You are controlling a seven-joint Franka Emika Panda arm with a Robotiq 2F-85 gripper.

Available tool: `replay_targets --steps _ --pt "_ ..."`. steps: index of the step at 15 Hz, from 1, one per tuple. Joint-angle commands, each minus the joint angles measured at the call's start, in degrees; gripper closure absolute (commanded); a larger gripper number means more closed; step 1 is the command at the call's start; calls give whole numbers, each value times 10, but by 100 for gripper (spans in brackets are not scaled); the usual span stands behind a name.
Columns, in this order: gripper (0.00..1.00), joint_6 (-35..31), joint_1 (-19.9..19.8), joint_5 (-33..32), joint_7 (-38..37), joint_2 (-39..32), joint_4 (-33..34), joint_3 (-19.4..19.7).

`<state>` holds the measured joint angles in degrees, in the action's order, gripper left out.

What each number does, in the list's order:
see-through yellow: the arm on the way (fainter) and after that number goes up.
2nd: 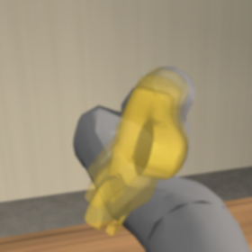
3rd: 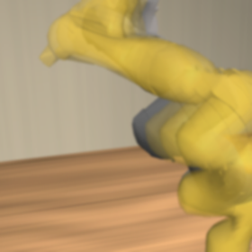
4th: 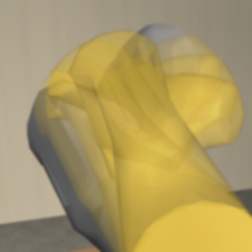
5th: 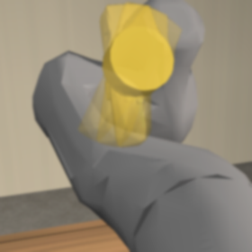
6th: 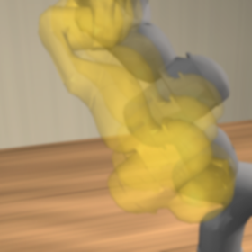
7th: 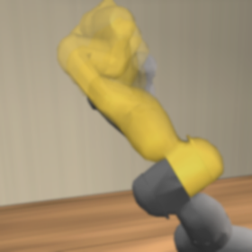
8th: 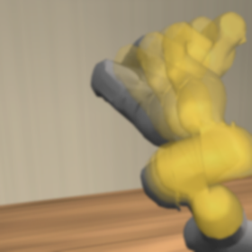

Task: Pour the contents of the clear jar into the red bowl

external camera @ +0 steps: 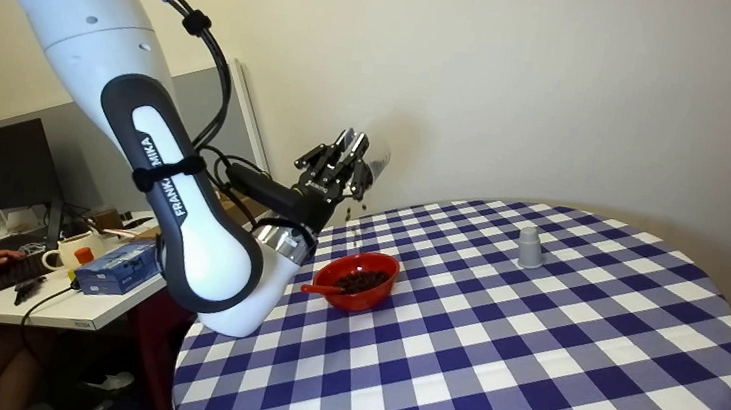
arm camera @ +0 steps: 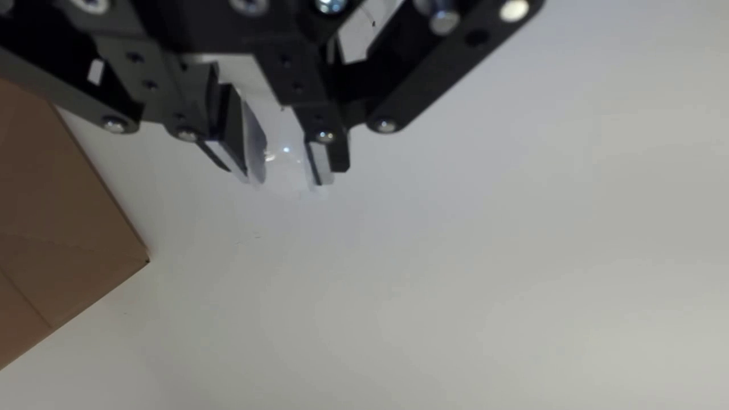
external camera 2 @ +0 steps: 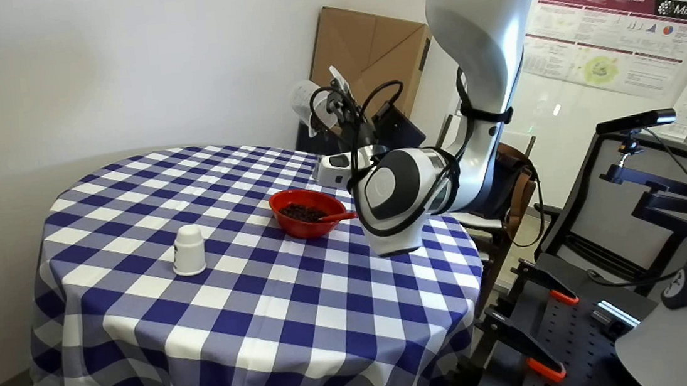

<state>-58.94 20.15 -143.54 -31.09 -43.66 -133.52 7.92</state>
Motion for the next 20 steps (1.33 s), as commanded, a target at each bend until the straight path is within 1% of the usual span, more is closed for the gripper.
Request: replay_targets --steps 1,8,20 --pt "91 24 12 -10 -16 -15 10 16" --pt "91 54 20 -10 -34 -28 16 24" --pt "91 102 18 -10 -43 -57 34 27"
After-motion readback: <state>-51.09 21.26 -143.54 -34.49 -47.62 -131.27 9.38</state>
